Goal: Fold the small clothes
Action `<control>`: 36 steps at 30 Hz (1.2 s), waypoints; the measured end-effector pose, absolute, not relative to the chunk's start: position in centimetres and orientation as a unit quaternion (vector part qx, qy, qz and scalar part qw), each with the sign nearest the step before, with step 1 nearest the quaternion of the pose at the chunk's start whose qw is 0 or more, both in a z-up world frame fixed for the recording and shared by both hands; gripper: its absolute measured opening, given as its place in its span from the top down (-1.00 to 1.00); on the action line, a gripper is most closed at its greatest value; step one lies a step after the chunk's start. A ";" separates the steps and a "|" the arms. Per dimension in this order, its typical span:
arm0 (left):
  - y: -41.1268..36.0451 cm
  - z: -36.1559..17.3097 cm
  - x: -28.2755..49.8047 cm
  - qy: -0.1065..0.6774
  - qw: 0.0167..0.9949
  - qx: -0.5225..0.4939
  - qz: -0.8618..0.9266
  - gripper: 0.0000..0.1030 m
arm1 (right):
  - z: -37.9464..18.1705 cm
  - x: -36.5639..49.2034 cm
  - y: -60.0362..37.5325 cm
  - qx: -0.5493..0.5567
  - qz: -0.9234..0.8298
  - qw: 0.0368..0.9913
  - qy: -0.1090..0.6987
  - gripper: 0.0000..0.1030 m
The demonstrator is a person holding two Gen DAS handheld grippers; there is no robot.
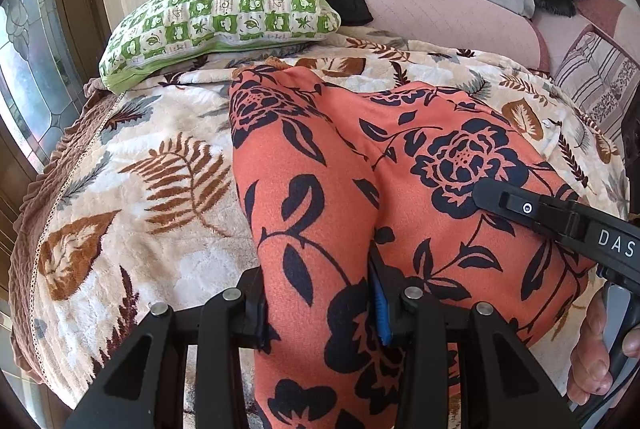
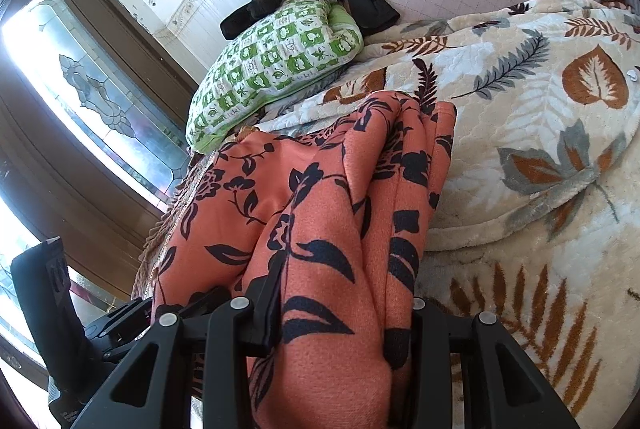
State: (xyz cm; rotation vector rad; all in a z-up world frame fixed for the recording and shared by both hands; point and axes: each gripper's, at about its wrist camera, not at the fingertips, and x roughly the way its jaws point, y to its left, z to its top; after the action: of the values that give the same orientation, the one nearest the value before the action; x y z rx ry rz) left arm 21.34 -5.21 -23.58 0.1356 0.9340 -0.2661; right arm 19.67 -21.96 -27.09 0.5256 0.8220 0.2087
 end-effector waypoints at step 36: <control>-4.4 -24.5 21.1 0.454 0.877 0.096 -0.123 -0.12 | -30.7 21.2 -24.0 0.260 0.100 0.839 0.467 -0.02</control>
State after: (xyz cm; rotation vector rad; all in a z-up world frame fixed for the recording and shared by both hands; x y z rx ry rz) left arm 21.11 -4.43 -24.53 0.2008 0.9478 -0.2573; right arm 21.22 -24.01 -30.73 0.5503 0.9883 0.2120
